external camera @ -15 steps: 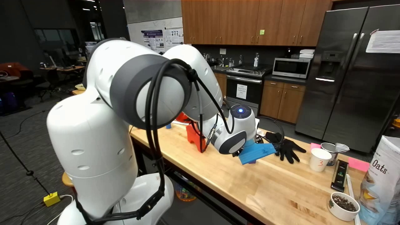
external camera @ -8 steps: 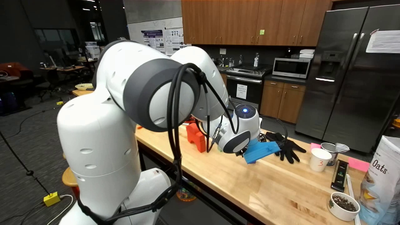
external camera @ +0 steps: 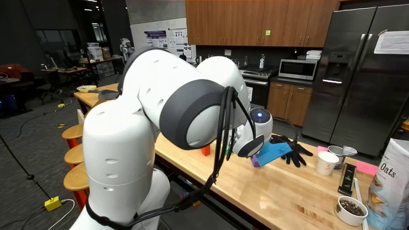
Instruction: Put the purple block on top of the green block.
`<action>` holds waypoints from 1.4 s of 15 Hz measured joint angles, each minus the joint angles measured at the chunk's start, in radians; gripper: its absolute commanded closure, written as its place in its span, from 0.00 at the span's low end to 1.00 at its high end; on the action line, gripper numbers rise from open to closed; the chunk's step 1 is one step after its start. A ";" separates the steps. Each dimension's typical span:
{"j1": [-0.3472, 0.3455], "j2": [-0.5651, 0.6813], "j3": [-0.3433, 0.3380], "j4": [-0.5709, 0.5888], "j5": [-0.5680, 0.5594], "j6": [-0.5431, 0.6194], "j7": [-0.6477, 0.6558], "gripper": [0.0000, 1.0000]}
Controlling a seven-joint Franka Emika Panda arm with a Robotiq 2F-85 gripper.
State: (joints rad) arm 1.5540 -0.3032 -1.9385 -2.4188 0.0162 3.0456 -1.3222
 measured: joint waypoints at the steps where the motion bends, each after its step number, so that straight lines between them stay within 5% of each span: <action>1: 0.024 -0.023 -0.023 0.013 -0.011 -0.005 -0.003 0.00; 5: 0.091 -0.120 -0.066 0.052 -0.021 -0.039 -0.006 0.00; 13: 0.093 -0.243 -0.070 0.099 -0.253 -0.196 0.163 0.00; 14: 0.093 -0.244 -0.071 0.107 -0.271 -0.216 0.181 0.25; 16: 0.093 -0.244 -0.071 0.122 -0.303 -0.251 0.217 0.30; 21: 0.093 -0.244 -0.069 0.162 -0.371 -0.293 0.284 0.67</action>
State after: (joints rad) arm 1.6471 -0.5473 -2.0077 -2.2564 -0.3545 2.7522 -1.0384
